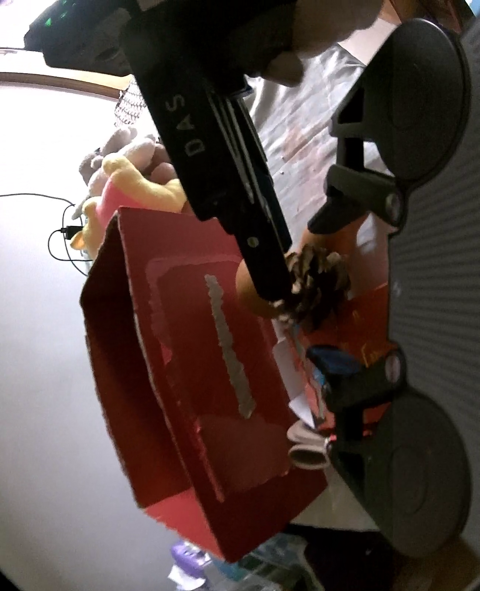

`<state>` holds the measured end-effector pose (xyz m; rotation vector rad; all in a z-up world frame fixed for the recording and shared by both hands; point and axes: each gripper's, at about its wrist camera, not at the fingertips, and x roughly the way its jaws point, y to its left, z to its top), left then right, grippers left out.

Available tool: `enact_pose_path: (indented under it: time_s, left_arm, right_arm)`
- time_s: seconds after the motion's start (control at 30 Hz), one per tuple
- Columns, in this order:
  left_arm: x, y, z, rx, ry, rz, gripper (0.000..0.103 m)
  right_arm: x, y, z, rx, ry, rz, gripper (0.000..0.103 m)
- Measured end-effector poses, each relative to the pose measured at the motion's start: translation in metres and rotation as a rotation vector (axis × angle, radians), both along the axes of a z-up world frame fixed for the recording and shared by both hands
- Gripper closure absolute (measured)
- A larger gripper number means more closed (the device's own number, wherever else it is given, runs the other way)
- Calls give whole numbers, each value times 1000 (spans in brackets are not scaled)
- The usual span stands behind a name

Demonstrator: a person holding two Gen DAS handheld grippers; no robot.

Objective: Organize objects
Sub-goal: 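Lift the pine cone into the red box and release it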

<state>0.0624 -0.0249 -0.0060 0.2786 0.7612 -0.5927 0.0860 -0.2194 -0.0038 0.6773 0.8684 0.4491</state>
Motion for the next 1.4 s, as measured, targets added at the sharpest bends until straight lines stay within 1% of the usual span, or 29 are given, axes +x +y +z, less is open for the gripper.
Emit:
enact_pose_path:
  time_s: [0.03,0.1,0.13,0.23,0.47,0.63,0.8,0.97,1.1,1.2,1.3,1.4]
  left_arm:
    - [2,-1,-2,-4,10,0,41]
    - [5,-3,-6,-3,20,10,46]
    - [5,-3,-7,-4,9,16,47]
    - [7,-2,-6,-23,16,26,47]
    - [7,-3,0,-32,16,29,47]
    - [1,-3,20,-61,0,17,47]
    - [-3,-5,44,-76,-50,-7,47]
    - [2,-11,70,-77,-110,-32,47]
    - [16,-20,92,-73,-159,-52,47]
    - [36,-27,104,-81,-159,-62,47]
    - [57,-35,109,-80,-155,-71,47]
    - [78,-44,107,-79,-147,-68,47]
  right_arm:
    - [0,0,-1,7,1,2,53]
    - [1,-1,-2,20,1,8,53]
    - [1,0,-3,28,0,11,53]
    - [2,0,-5,42,-1,20,55]
    - [-4,2,4,8,-38,34,55]
    - [-10,-2,19,5,-75,34,55]
    - [-13,-7,42,-5,-128,29,55]
    - [-6,-11,67,-19,-182,16,55]
    - [6,-13,89,-61,-232,-4,56]
    - [19,-16,102,-105,-259,-24,56]
    - [33,-23,107,-129,-257,-51,57]
    - [47,-26,107,-159,-246,-72,58]
